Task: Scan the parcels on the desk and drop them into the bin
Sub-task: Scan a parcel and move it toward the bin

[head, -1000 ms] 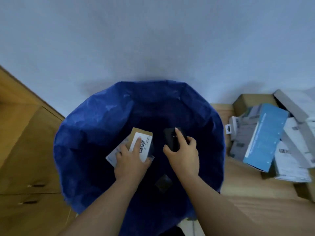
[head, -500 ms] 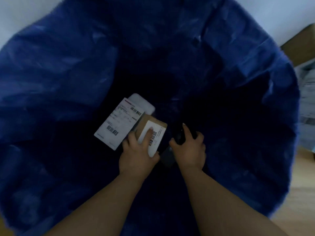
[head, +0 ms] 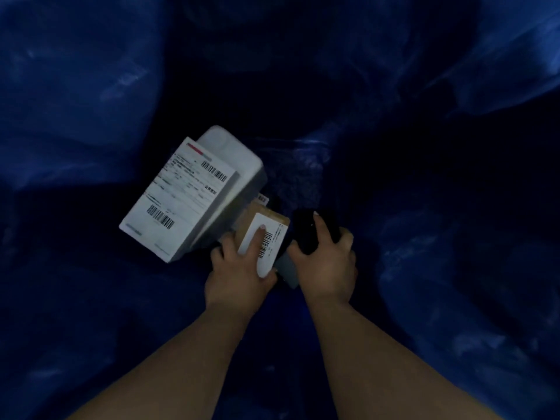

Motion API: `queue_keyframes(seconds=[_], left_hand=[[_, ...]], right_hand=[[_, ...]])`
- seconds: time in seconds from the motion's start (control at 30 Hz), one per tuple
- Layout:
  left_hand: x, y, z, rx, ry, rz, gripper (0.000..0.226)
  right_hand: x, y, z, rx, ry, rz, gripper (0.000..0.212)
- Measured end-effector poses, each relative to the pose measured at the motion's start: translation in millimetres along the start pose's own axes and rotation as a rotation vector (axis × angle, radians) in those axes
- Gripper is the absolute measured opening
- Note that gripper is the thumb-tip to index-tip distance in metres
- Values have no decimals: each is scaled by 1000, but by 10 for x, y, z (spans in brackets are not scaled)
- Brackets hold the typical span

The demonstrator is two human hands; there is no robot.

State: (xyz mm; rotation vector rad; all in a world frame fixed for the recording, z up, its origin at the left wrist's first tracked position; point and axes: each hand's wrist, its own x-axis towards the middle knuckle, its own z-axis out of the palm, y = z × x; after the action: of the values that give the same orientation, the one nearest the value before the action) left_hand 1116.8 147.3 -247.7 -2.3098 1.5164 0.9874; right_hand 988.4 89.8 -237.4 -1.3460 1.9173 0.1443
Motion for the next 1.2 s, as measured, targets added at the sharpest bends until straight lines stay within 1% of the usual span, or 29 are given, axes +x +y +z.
queue_keyframes(seconds=[0.13,0.2,0.27,0.33,0.57,0.8,0.97,1.03,1.2], left_hand=[[69,-64,165,22,0,-12,87],[81,-95,207,46,-25,-19,89],[73,-124,231,114,-45,-23,91],[43,-144,215,182,-25,-3,89],[-132,-86,-79,221,38,0,83],[-447,-1,-451,182,110,-74,79],[-860,48,-830,160,239,-115,82],[-1055,70,-1027,111,303,-124,81],[-1553,84,-1557,7,453,-69,79]], right_hand=[[25,27,113,-8,-18,3,72],[33,53,142,-16,-25,11,72],[22,73,156,-24,-33,21,73],[-14,68,152,-23,-36,24,72],[-216,-61,12,-32,-32,-26,73],[-525,-211,-340,-60,-18,-154,70],[-877,-324,-707,-25,34,-240,68],[-1051,-398,-888,15,65,-269,68],[-1618,-581,-1259,183,202,-353,67]])
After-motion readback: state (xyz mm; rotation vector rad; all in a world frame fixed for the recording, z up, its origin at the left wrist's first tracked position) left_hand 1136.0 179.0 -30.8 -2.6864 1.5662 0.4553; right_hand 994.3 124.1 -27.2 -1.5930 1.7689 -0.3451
